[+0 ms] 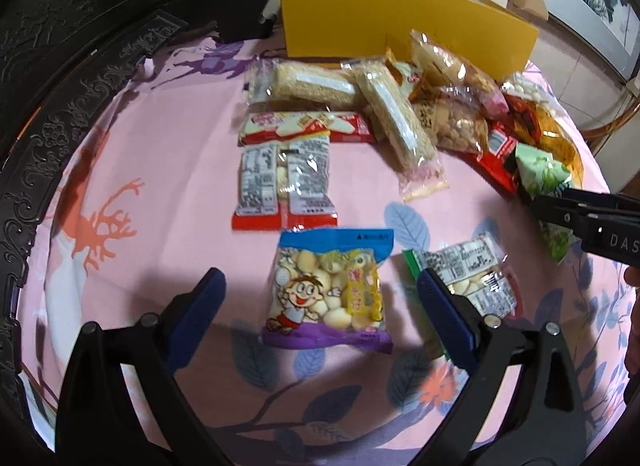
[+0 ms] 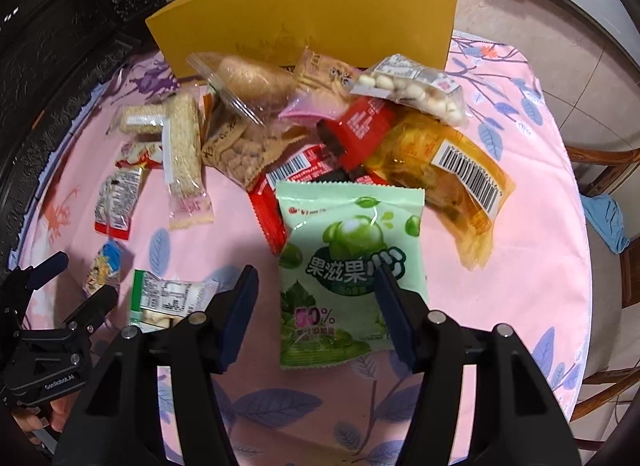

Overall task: Organize snacks
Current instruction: 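Return both tools over the pile toward the green bag and white candy bag, then grasp the white candy bag with the left tool while the right tool grasps the green bag, lift toward box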

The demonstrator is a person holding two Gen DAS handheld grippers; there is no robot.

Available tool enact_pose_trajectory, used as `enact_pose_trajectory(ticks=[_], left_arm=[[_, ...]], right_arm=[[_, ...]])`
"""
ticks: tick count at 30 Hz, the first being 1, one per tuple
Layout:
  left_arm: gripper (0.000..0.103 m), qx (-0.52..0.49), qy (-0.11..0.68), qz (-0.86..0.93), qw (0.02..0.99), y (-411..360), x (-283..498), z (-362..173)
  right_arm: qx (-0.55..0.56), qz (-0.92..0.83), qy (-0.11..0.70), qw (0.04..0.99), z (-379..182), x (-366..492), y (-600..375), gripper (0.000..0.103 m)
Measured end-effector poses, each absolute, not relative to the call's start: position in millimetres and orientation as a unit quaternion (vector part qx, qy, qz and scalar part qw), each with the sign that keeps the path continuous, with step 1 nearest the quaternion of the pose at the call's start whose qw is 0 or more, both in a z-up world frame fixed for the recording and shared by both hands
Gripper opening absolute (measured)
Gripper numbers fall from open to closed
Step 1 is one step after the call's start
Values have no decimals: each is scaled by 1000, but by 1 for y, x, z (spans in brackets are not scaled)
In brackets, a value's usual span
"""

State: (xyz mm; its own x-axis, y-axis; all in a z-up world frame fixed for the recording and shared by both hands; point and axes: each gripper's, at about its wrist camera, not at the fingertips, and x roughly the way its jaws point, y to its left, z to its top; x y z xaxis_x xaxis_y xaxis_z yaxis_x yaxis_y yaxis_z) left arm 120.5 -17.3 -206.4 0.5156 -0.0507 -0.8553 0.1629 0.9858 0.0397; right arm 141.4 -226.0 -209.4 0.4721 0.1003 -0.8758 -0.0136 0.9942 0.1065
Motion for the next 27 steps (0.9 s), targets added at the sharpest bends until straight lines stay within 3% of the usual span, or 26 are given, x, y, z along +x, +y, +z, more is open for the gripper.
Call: enact_pose_trajectory(ticks=[17, 20, 22, 27], left_arm=[[99, 55, 489, -70, 868, -18, 121, -231], [94, 59, 488, -79, 867, -19, 120, -230], [85, 64, 485, -84, 868, -22, 118, -229], [72, 69, 483, -98, 867, -29, 112, -225]], right_arm=[[-7, -5, 510, 860, -217, 149, -226, 63], [-1, -3, 509, 861, -216, 148, -228, 63], [-7, -2, 509, 861, -217, 147, -227, 62], [-15, -7, 506, 862, -216, 144, -230, 50]])
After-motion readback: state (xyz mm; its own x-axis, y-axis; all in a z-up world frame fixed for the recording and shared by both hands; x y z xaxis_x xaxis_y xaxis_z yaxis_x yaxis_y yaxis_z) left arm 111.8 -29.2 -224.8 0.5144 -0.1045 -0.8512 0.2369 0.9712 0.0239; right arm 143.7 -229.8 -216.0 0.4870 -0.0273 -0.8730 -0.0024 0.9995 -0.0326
